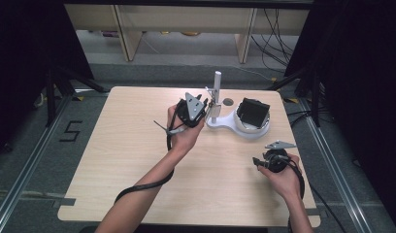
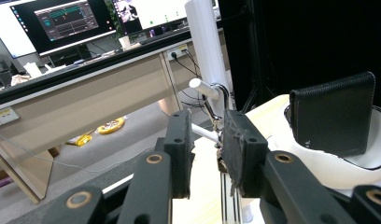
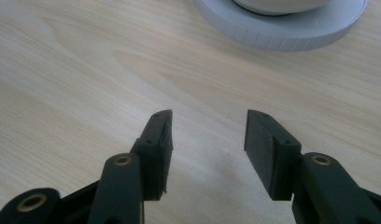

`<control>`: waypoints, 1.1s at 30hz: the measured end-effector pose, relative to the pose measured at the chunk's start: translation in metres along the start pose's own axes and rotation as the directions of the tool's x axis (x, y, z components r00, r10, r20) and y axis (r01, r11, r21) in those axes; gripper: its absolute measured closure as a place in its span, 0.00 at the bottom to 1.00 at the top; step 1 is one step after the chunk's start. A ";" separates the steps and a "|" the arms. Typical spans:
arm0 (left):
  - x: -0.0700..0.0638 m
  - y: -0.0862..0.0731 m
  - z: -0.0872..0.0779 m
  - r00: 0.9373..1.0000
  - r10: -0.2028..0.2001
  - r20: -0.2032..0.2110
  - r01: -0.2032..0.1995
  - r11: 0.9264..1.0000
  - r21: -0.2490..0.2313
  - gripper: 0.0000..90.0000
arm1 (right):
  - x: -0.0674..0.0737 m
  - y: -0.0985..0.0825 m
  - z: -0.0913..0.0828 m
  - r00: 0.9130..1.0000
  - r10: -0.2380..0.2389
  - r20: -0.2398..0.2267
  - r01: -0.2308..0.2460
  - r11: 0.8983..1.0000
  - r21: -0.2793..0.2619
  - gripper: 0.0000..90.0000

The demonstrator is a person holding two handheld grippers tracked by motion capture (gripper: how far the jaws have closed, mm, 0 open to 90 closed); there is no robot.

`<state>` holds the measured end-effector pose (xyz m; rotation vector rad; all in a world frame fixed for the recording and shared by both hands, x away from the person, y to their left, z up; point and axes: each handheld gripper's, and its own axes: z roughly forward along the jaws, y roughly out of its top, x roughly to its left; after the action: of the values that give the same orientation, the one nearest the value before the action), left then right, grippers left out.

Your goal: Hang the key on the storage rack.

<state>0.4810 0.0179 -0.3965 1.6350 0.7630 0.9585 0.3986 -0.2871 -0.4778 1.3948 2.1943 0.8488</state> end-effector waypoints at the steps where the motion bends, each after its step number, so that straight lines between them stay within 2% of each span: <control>1: 0.002 0.000 -0.002 1.000 -0.006 0.001 0.006 1.000 0.003 0.79 | 0.001 0.000 -0.001 1.000 0.023 0.002 -0.023 1.000 0.013 0.59; 2: 0.003 0.000 -0.002 1.000 -0.009 0.001 0.009 1.000 0.004 0.78 | 0.000 -0.001 -0.001 1.000 0.026 -0.004 -0.026 1.000 0.014 0.59; 3: 0.004 -0.001 -0.004 1.000 -0.015 0.003 0.015 1.000 0.004 0.78 | -0.002 -0.001 0.000 1.000 0.002 -0.003 -0.002 1.000 -0.005 0.59; 4: 0.006 -0.001 -0.005 1.000 -0.013 0.005 0.013 1.000 0.005 0.78 | -0.001 -0.001 -0.001 0.999 0.033 -0.003 -0.033 0.999 0.017 0.59; 5: 0.007 -0.001 -0.006 1.000 -0.014 0.006 0.014 1.000 0.005 0.78 | -0.003 -0.002 0.000 1.000 0.019 -0.001 -0.019 1.000 0.018 0.59; 7: 0.009 -0.002 -0.008 1.000 -0.020 0.008 0.020 1.000 0.010 0.77 | -0.004 -0.002 0.000 0.999 0.032 0.003 -0.032 0.999 0.015 0.59; 8: 0.010 -0.002 -0.008 1.000 -0.022 0.009 0.022 1.000 0.009 0.76 | -0.006 -0.002 0.001 1.000 0.004 -0.004 -0.004 1.000 0.002 0.59; 9: 0.011 -0.003 -0.009 1.000 -0.025 0.011 0.025 1.000 0.014 0.76 | -0.005 -0.002 0.000 0.999 0.033 0.002 -0.033 0.999 0.014 0.59; 12: 0.013 -0.005 -0.014 0.999 -0.030 0.016 0.030 0.999 0.019 0.75 | -0.006 -0.003 -0.001 1.000 0.026 0.001 -0.026 1.000 0.012 0.59; 13: 0.014 -0.006 -0.016 0.999 -0.027 0.018 0.027 0.999 0.019 0.74 | -0.005 -0.002 -0.003 0.999 0.041 0.003 -0.041 0.999 0.013 0.59; 16: 0.018 -0.008 -0.023 0.999 -0.028 0.023 0.028 0.999 0.020 0.72 | -0.005 -0.001 -0.004 0.999 0.032 0.011 -0.032 0.999 0.002 0.59; 18: 0.022 -0.010 -0.029 0.999 -0.030 0.032 0.029 0.999 0.025 0.71 | -0.007 -0.001 -0.004 1.000 -0.009 0.015 0.010 1.000 -0.016 0.59; 20: 0.029 -0.014 -0.035 0.998 -0.043 0.049 0.042 0.999 0.030 0.69 | -0.006 -0.001 -0.005 1.000 0.019 0.017 -0.019 1.000 -0.012 0.59; 21: 0.031 -0.016 -0.038 0.998 -0.040 0.046 0.039 0.999 0.031 0.69 | -0.009 -0.001 -0.005 0.999 -0.022 0.038 0.023 1.000 -0.020 0.58; 23: 0.039 -0.019 -0.043 0.998 -0.043 0.042 0.041 0.999 0.035 0.69 | -0.006 0.000 -0.007 1.000 0.013 0.018 -0.013 1.000 -0.014 0.58; 24: 0.043 -0.021 -0.046 0.998 -0.049 0.036 0.048 0.998 0.036 0.69 | -0.006 0.000 -0.007 1.000 0.010 0.022 -0.009 1.000 -0.016 0.58; 25: 0.047 -0.022 -0.049 0.998 -0.052 0.030 0.051 0.998 0.039 0.69 | -0.005 0.000 -0.008 0.999 0.028 0.022 -0.028 1.000 -0.009 0.58; 27: 0.055 -0.026 -0.057 0.998 -0.059 0.017 0.059 0.998 0.038 0.68 | -0.007 0.000 -0.008 1.000 0.017 0.018 -0.016 1.000 -0.016 0.58; 28: 0.058 -0.027 -0.060 0.999 -0.049 0.015 0.048 0.998 0.049 0.68 | -0.007 0.000 -0.008 1.000 0.013 0.021 -0.013 1.000 -0.018 0.58; 29: 0.062 -0.029 -0.063 0.998 -0.060 0.009 0.060 0.997 0.045 0.67 | -0.008 -0.001 -0.007 1.000 -0.004 0.026 0.005 1.000 -0.024 0.58; 30: 0.064 -0.030 -0.066 0.998 -0.062 0.004 0.062 0.997 0.049 0.67 | -0.007 0.000 -0.008 1.000 0.018 0.021 -0.018 1.000 -0.018 0.58; 33: 0.074 -0.036 -0.075 0.997 -0.070 -0.018 0.071 0.996 0.051 0.67 | -0.007 0.000 -0.008 0.999 0.027 0.021 -0.026 0.999 -0.023 0.58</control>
<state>0.4497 0.1248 -0.4049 1.6358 0.8576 0.9099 0.3966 -0.2956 -0.4718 1.4186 2.1483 0.8614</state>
